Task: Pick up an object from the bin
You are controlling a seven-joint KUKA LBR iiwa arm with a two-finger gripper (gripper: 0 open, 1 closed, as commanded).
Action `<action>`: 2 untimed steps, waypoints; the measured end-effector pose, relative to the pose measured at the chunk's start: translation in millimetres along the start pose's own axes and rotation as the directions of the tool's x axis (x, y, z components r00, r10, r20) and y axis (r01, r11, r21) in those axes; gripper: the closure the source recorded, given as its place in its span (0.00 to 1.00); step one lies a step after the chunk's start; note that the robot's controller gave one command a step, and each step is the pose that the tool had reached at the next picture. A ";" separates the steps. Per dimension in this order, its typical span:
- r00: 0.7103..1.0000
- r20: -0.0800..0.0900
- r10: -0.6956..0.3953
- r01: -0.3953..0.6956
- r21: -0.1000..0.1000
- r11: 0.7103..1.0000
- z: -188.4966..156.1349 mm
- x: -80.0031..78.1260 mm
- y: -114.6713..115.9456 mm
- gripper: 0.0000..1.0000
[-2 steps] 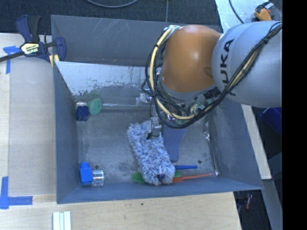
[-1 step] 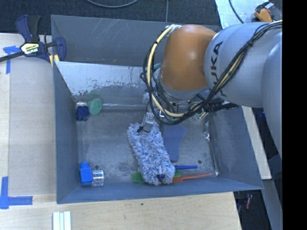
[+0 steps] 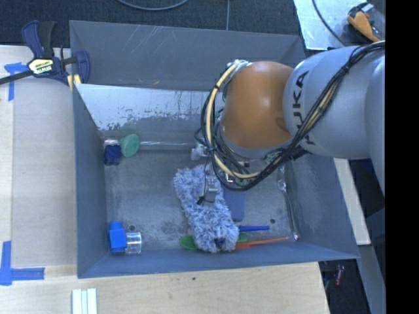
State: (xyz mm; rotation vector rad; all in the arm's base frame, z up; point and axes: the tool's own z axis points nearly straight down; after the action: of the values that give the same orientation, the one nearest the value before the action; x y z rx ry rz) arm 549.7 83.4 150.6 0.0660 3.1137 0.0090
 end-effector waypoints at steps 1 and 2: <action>0.989 -0.001 -0.147 0.147 0.002 0.989 6.4 0.0 1.0 0.00; 0.931 -0.002 -0.364 0.364 0.001 0.931 24.0 -2.0 10.8 0.00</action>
Offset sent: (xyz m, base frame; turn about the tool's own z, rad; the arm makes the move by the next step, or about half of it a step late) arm 0.0035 0.0139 -0.0303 -0.4335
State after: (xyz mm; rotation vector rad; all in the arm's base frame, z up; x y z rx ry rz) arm 552.7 94.3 126.7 -0.5125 3.0733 -0.0012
